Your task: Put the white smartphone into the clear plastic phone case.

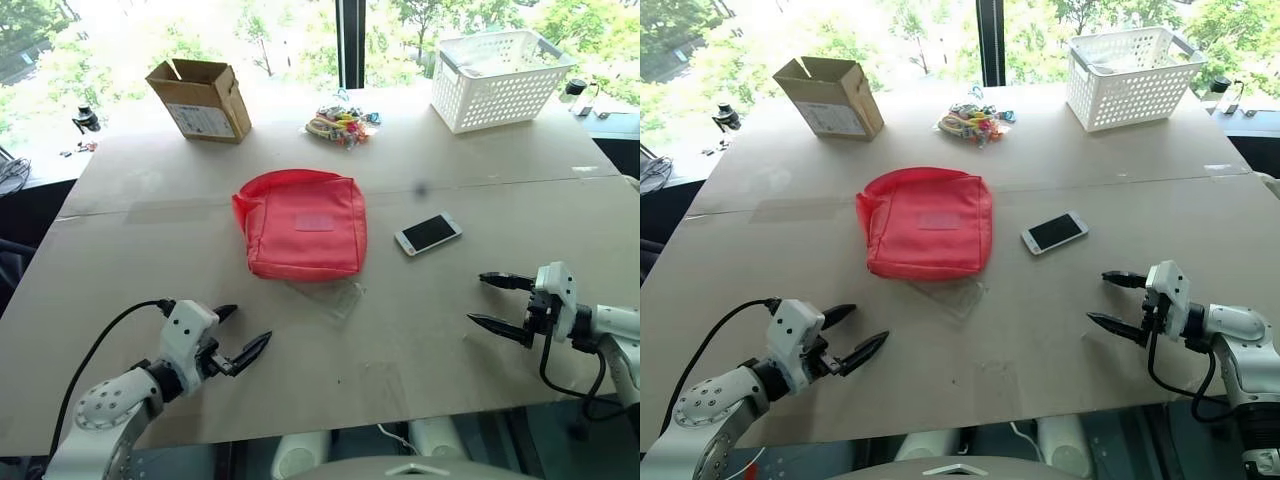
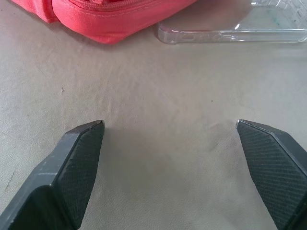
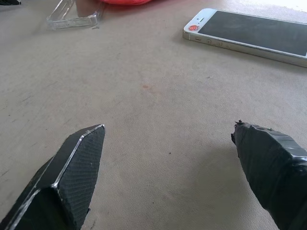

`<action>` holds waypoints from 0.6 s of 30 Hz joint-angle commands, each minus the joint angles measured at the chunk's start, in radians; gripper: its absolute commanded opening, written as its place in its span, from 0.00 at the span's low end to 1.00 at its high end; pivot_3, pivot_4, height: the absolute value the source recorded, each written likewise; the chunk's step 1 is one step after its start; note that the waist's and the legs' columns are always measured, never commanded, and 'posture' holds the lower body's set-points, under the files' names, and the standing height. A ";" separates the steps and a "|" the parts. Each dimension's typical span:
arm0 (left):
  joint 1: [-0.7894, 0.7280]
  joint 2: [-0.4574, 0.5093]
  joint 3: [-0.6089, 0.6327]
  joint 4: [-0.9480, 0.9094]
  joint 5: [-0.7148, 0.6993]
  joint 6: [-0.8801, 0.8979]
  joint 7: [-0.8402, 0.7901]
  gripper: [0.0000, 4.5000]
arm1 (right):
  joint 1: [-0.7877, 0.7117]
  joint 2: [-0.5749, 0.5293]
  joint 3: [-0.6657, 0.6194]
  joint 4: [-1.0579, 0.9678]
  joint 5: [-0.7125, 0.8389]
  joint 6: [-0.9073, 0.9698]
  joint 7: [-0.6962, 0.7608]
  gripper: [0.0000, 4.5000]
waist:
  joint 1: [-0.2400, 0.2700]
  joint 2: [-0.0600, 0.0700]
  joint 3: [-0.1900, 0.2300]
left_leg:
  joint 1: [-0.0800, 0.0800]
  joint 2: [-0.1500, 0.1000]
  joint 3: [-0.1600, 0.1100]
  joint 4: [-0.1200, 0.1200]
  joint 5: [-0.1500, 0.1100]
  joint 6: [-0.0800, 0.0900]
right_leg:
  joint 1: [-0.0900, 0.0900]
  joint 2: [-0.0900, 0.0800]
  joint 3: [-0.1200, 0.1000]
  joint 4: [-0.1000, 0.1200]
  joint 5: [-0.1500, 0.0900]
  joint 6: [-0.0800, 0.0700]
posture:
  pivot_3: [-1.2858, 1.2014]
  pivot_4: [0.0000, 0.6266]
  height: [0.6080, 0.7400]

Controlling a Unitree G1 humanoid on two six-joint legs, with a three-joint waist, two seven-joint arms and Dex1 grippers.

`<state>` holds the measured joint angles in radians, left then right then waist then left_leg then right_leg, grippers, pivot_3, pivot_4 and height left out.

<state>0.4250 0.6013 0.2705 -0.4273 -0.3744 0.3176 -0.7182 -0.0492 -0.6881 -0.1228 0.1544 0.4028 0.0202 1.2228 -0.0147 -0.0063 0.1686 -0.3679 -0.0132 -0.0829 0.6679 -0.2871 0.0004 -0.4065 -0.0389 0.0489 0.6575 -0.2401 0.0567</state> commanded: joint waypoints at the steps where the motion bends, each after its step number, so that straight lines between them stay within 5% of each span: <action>1: 0.005 -0.001 0.017 -0.029 -0.002 -0.031 -0.006 1.00 | -0.010 0.000 -0.003 -0.007 0.008 -0.015 0.013 1.00 | 0.000 0.000 0.000 | 0.000 0.000 0.000 0.000 0.000 0.000 | 0.000 0.000 0.000 0.000 0.000 0.000 | 0.52 0.24 1.00; 18: -0.048 0.024 0.027 0.018 -0.028 -0.077 -0.091 1.00 | 0.033 -0.003 -0.012 -0.062 0.021 0.002 0.004 1.00 | 0.000 0.000 0.000 | 0.000 0.000 0.000 0.000 0.000 0.000 | 0.000 0.000 0.000 0.000 0.000 0.000 | 0.52 0.24 1.00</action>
<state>0.3852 0.6165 0.2708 -0.4044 -0.3848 0.2588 -0.8035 -0.0185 -0.6870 -0.1176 0.1296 0.4043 0.0214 1.2272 -0.0147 -0.0063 0.1686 -0.3679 -0.0132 -0.0826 0.6680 -0.2871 0.0004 -0.4065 -0.0388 0.0487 0.6576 -0.2401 0.0567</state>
